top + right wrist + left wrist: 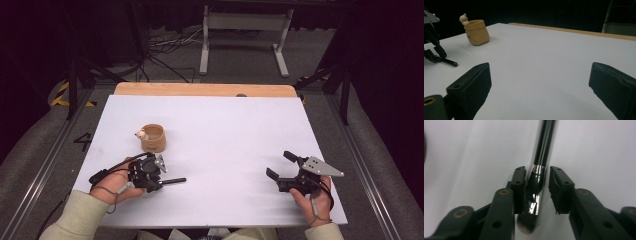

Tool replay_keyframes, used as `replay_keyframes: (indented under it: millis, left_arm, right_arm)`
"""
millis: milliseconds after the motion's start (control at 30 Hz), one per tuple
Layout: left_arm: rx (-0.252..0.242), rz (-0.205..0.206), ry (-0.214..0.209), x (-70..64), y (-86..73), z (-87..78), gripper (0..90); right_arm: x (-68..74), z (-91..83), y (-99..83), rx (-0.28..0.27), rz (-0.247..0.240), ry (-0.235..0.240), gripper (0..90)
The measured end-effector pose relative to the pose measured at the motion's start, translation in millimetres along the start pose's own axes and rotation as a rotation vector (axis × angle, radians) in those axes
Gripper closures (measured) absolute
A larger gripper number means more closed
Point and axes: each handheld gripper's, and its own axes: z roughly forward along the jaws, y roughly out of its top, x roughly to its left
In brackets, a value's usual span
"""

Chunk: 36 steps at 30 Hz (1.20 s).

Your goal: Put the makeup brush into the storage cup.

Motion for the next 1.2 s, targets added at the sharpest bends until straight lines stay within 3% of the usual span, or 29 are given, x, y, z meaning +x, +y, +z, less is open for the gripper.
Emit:
replay_keyframes:
  millis: [533, 700, 967, 1200]
  left_arm:
    - [0.007, -0.016, -0.023, 2.4, 0.0, -1.5, 76.8]
    - [-0.022, -0.015, -0.034, 3.1, 0.9, -5.8, 77.0]
    - [-0.057, 0.024, -0.040, -2.2, 17.2, -16.9, 77.2]
    - [-0.090, 0.085, -0.036, -8.8, 33.7, -26.0, 77.4]
  right_arm:
    - [0.4, 0.5, 0.5, 0.005, -0.010, 0.012, 6.5]
    - [2.2, 1.8, 2.1, 0.008, -0.024, 0.026, 6.1]
    - [7.0, 5.8, 5.4, 0.007, -0.035, 0.057, 5.9]
    - [14.1, 10.6, 8.6, 0.009, -0.044, 0.096, 6.0]
